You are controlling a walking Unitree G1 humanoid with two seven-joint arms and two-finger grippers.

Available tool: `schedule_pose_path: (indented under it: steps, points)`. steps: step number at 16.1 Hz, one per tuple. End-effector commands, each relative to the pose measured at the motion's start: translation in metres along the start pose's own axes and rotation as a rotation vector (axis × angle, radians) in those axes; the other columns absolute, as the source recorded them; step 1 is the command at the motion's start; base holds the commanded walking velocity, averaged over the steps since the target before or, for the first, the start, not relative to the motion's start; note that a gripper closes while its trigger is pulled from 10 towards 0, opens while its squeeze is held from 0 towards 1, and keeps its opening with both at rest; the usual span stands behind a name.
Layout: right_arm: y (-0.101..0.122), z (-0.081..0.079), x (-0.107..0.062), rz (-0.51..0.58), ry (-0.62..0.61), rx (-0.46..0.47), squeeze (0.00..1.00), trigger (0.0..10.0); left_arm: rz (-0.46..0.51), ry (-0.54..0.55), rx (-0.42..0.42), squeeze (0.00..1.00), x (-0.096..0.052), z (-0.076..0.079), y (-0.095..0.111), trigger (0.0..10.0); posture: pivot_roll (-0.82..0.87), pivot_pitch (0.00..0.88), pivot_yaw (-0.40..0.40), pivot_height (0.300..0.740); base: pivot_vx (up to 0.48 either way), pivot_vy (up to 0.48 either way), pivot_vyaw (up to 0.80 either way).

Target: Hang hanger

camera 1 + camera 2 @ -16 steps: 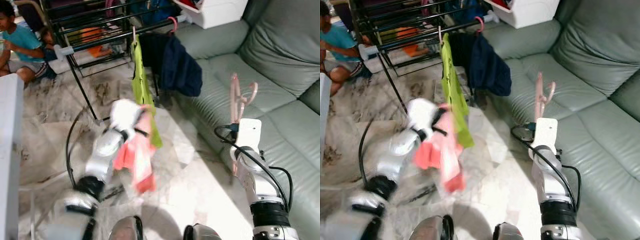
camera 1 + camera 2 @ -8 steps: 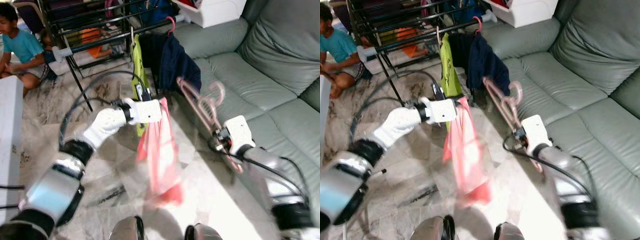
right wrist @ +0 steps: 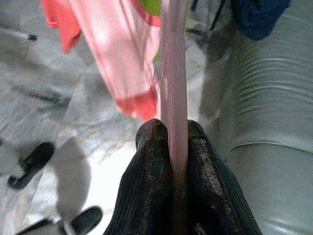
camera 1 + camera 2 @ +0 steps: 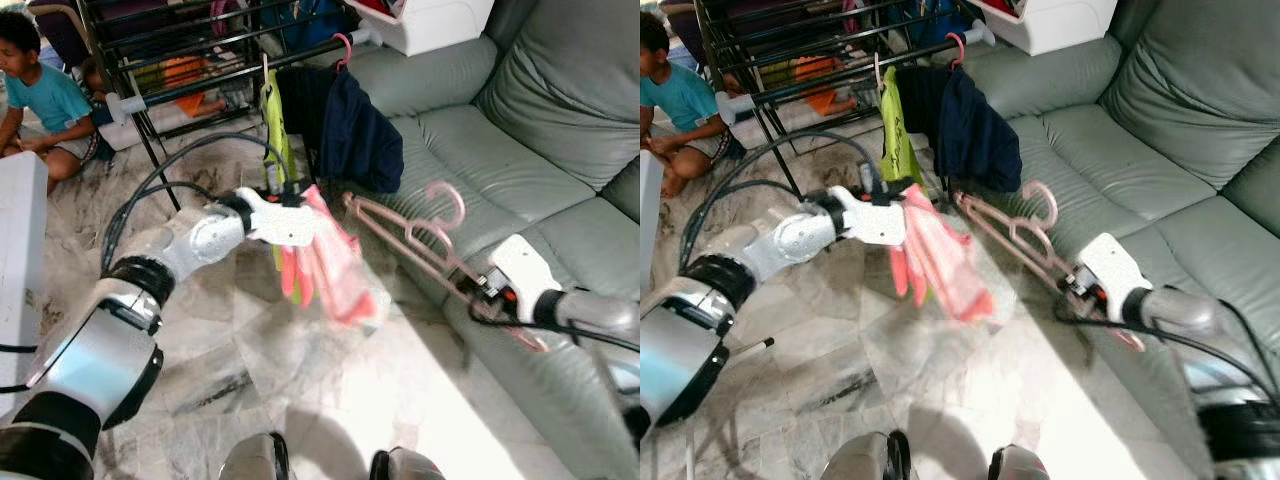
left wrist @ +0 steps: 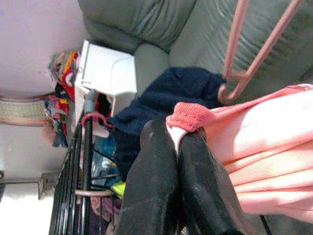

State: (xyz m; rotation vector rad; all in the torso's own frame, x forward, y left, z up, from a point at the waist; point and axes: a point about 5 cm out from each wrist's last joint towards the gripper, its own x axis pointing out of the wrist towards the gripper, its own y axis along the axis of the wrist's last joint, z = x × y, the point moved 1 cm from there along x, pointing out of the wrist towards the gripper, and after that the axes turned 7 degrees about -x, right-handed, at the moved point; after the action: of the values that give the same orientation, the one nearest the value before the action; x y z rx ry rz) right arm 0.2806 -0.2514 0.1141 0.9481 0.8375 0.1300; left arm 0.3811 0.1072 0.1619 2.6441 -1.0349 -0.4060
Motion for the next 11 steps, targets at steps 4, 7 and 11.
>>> schedule_pose_path:
  steps: [4, 7, 11]
  points:
    - [0.015, -0.014, -0.013, 0.086, 0.211, -0.021, 0.0, 10.0, 0.046, 0.015, 0.053, 0.0, -0.001, -0.007, 0.003, 10.0, -0.09, 0.079, 0.068, 0.74, 0.0, 0.0, 0.0]
    - [0.014, -0.018, -0.016, 0.092, 0.265, -0.006, 0.0, 10.0, 0.13, 0.018, 0.053, 0.0, 0.0, -0.006, 0.013, 10.0, -0.09, 0.081, 0.064, 0.74, 0.0, 0.0, 0.0]
    - [0.015, -0.026, -0.025, 0.089, 0.355, -0.001, 0.0, 10.0, 0.142, 0.054, 0.136, 0.0, -0.002, -0.012, 0.012, 10.0, -0.1, 0.083, 0.068, 0.74, 0.0, 0.0, 0.0]
